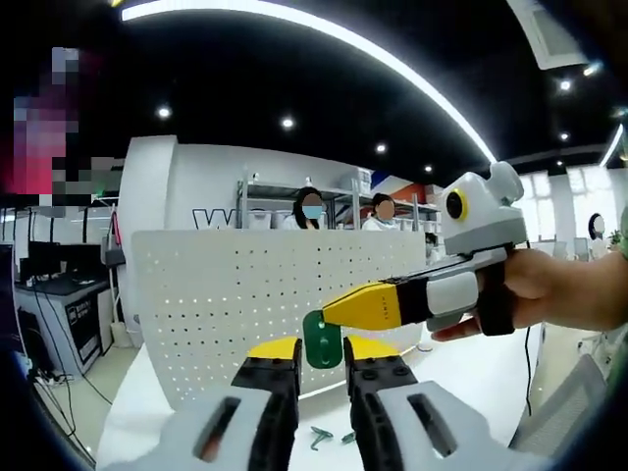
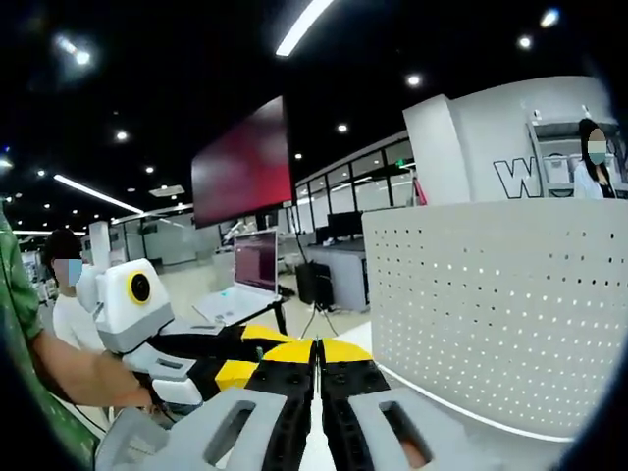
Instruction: Insert the hook assembly into the mounting plate slot until the hook locks in place.
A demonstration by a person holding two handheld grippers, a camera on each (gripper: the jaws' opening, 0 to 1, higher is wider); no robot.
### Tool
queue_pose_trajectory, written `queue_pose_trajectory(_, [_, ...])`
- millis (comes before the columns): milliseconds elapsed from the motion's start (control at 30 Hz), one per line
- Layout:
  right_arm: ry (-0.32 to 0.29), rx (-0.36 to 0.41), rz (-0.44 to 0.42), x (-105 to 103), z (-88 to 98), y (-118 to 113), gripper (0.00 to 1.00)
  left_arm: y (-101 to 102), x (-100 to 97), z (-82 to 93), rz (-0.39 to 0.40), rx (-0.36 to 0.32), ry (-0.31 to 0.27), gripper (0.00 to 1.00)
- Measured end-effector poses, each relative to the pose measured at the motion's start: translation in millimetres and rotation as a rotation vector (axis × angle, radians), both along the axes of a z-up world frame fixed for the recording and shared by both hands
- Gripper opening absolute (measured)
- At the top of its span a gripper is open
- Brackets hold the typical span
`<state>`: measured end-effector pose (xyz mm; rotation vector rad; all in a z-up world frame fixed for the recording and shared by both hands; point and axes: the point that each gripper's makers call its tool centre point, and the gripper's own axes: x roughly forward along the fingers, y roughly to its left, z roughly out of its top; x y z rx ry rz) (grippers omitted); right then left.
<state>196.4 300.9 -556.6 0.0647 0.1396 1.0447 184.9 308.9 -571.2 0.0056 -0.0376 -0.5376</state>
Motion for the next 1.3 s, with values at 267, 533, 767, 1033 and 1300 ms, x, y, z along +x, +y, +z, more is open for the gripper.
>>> queue_pose_trajectory(267, [0.002, 0.007, 0.009, -2.9, 2.4, 1.5, 0.0, 1.8, 0.7, 0.4, 0.005, -0.002, 0.003, 0.14])
queue_pose_trajectory(533, [0.005, 0.008, 0.01, -5.1, 2.4, 1.8, 0.0, 2.1, -1.1, 2.0, 0.005, -0.009, -0.006, 0.09])
queue_pose_trajectory(767, [0.006, 0.008, 0.01, -7.1, 2.2, 3.8, 0.0, -0.2, -4.5, 2.5, -0.006, 0.0, -0.014, 0.05])
queue_pose_trajectory(1033, [0.01, 0.01, 0.014, -7.7, 2.1, 5.6, 0.0, 1.8, -3.1, 3.6, 0.004, 0.003, -0.026, 0.04])
queue_pose_trajectory(1300, [0.017, 0.008, 0.014, -6.8, 0.1, 5.9, 0.0, 2.8, -1.6, 1.3, 0.012, 0.012, -0.029, 0.04])
